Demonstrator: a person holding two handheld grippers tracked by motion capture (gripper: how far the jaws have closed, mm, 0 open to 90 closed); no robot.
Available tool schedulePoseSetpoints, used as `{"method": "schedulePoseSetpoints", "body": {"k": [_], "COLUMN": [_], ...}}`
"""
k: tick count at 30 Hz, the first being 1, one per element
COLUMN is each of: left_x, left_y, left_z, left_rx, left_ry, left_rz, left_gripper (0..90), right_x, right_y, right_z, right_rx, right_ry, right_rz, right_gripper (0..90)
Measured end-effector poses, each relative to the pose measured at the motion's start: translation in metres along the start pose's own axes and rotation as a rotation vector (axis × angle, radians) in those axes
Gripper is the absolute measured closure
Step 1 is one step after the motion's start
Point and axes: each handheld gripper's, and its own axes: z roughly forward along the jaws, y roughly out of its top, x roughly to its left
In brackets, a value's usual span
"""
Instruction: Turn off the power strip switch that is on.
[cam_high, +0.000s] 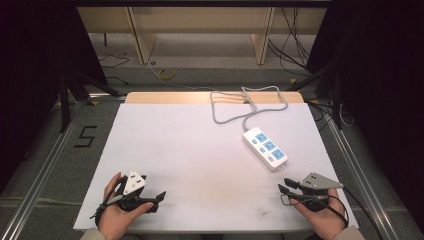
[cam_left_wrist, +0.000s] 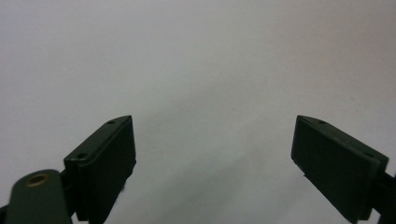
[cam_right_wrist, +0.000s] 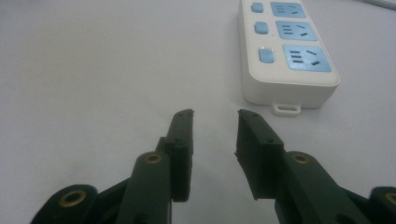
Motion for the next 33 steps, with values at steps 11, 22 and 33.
{"method": "schedulePoseSetpoints", "body": {"k": [11,22,33], "left_x": [-0.001,-0.001,-0.002], "left_y": [0.0,-0.002,0.0], "left_z": [0.001,0.003,0.002], "left_rx": [0.006,0.012,0.004], "left_ry": [0.016,0.011,0.013], "left_rz": [0.014,-0.005,0.003], "left_gripper": [14.5,15.4,15.4], "right_x": [0.003,-0.004,-0.002], "right_y": [0.006,0.02,0.037], "right_z": [-0.001,0.002,0.011], "right_rx": [0.068,0.155,0.207], "right_ry": [-0.012,-0.013,0.02], "right_rz": [-0.049,-0.045,-0.034], "right_gripper": [90.0,90.0,90.0]}}
